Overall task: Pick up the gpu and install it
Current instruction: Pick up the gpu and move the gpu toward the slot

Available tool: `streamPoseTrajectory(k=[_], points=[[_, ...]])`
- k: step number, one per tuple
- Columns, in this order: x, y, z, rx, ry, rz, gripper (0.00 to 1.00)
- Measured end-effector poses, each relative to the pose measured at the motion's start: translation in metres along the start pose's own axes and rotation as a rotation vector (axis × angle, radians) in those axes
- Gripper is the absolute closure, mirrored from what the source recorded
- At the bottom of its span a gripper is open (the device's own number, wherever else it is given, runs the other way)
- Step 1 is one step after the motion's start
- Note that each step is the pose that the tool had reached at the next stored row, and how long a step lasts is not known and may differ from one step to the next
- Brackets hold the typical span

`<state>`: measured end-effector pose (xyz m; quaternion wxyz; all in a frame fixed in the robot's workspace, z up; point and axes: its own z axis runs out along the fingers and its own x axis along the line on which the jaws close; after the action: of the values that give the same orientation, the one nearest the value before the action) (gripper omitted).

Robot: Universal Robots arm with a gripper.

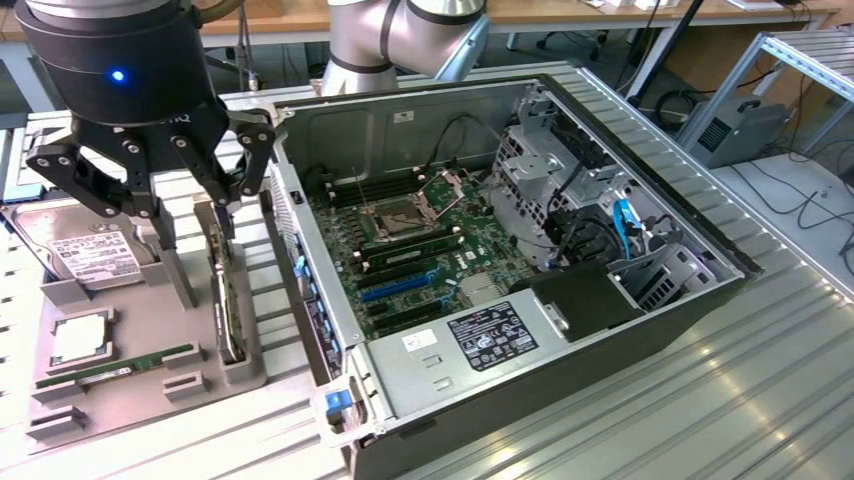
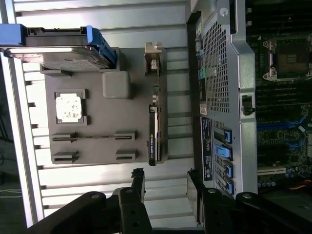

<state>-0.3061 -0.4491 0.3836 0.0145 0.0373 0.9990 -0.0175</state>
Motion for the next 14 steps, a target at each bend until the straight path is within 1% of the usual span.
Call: streamPoseTrajectory(k=[8, 10, 14], points=[[0.000, 0.0001, 0.0013, 0.0001, 0.0001, 0.000, 0.52], [0.000, 0.0004, 0.0109, 0.0000, 0.0000, 0.000, 0.52], [0.000, 0.0004, 0.0116, 0.0000, 0.0000, 0.000, 0.52]])
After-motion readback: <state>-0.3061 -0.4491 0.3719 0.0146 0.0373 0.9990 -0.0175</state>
